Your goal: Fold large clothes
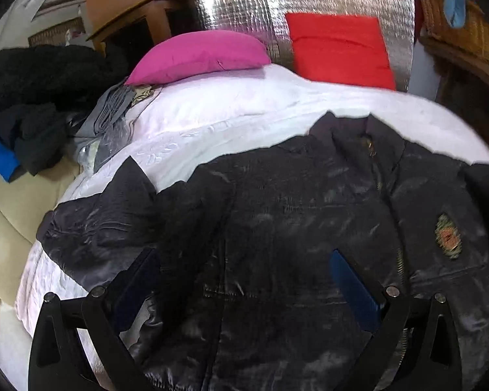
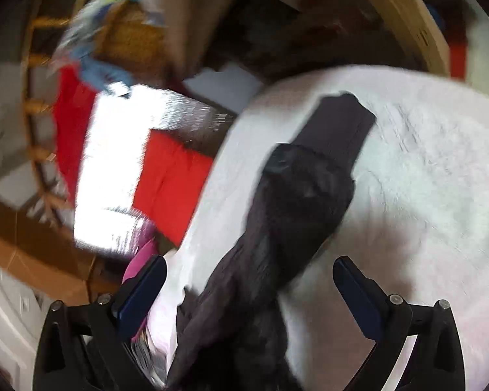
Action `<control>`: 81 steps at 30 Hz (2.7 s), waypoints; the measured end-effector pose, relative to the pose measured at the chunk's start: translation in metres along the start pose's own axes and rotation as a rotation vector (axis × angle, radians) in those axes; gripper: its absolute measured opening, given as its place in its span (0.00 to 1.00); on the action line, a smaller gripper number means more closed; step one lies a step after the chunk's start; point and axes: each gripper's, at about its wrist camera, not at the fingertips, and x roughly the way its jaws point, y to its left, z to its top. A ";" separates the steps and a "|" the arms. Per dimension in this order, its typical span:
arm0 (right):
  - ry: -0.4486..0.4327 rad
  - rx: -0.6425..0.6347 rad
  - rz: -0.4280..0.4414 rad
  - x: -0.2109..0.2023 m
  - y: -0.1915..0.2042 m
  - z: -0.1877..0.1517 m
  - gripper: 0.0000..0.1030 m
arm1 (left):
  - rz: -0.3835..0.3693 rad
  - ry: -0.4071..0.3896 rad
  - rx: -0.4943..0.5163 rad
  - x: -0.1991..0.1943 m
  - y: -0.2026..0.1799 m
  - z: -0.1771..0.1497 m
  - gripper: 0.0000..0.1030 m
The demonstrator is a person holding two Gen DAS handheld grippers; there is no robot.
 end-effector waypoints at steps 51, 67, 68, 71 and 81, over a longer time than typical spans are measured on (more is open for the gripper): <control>0.449 -0.572 0.225 0.019 0.171 -0.234 0.77 | -0.131 0.008 -0.238 0.000 0.073 0.012 1.00; 0.300 -0.442 -0.146 0.105 0.079 -0.114 0.74 | 0.015 0.101 -0.078 0.034 0.022 0.004 1.00; 0.313 -0.461 -0.151 0.112 0.077 -0.117 0.63 | 0.031 0.083 -0.059 0.031 0.018 0.004 1.00; 0.285 -0.583 -0.274 0.117 0.094 -0.154 0.39 | 0.045 0.016 -0.021 0.015 0.011 0.004 1.00; 0.217 -0.656 -0.427 0.129 0.123 -0.159 0.48 | 0.037 -0.188 -0.036 -0.041 0.029 0.008 1.00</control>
